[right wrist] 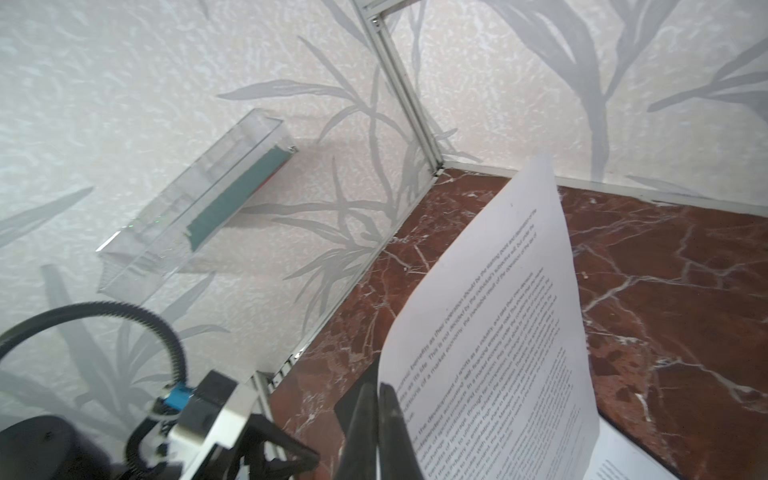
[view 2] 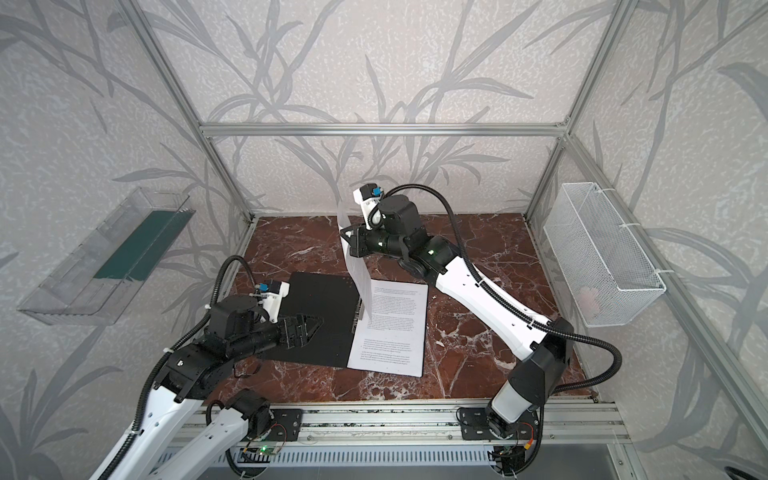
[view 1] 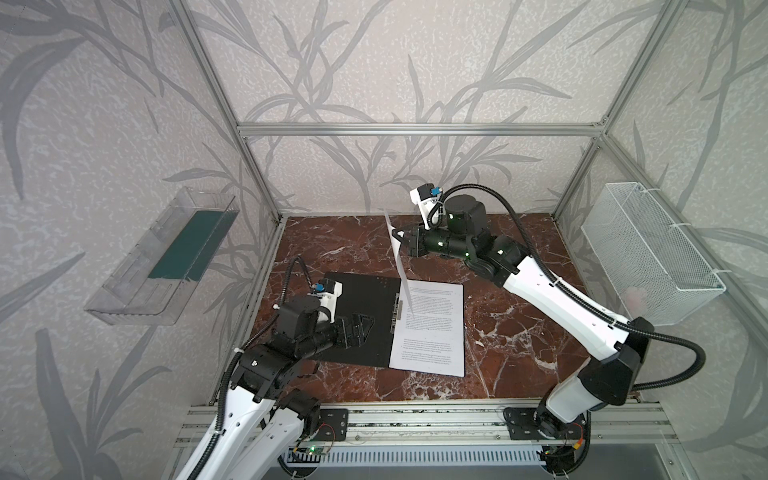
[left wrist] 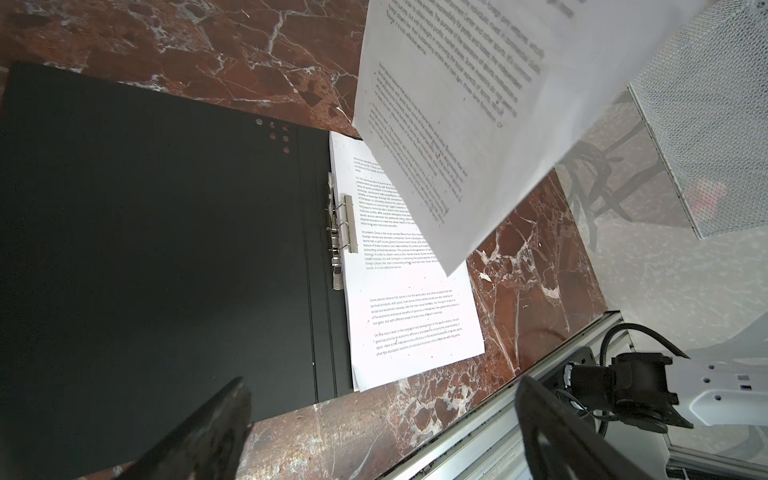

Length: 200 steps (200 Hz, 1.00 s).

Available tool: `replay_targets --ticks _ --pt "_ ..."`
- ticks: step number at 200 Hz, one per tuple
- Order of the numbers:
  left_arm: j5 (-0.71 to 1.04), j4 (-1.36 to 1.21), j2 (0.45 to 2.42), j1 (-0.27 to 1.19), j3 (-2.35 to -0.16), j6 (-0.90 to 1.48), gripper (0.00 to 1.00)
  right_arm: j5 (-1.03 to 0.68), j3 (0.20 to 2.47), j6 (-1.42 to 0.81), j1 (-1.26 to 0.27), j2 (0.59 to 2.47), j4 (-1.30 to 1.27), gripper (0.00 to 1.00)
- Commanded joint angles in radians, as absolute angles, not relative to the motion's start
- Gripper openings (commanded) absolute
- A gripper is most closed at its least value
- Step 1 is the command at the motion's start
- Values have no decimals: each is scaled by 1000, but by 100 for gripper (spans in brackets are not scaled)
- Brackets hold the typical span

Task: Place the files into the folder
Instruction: 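Pinch the loose sheet with the right gripper and drag it onto the folder, then hold the sheet with the right gripper while the left gripper grasps its nearer edge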

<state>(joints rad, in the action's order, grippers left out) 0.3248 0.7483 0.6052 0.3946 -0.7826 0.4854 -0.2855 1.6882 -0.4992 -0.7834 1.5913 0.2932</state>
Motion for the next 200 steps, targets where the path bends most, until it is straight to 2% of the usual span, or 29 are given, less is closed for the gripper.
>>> replay_targets --ticks 1,48,75,106,152,200 --pt "260 767 572 379 -780 491 99 -363 1658 -554 -798 1525 277 0" --pt "211 762 496 340 -771 500 99 -394 1508 -629 -782 1443 227 0" --pt "235 759 511 335 -770 497 99 -459 1365 -709 -697 1427 188 0" --pt "280 753 564 336 -776 492 99 -537 1228 -668 -587 1436 204 0" --pt "445 580 673 343 -690 612 99 -619 1168 -534 -446 1548 245 0" --pt "419 438 716 391 -559 712 99 -662 1294 -466 -441 1793 305 0"
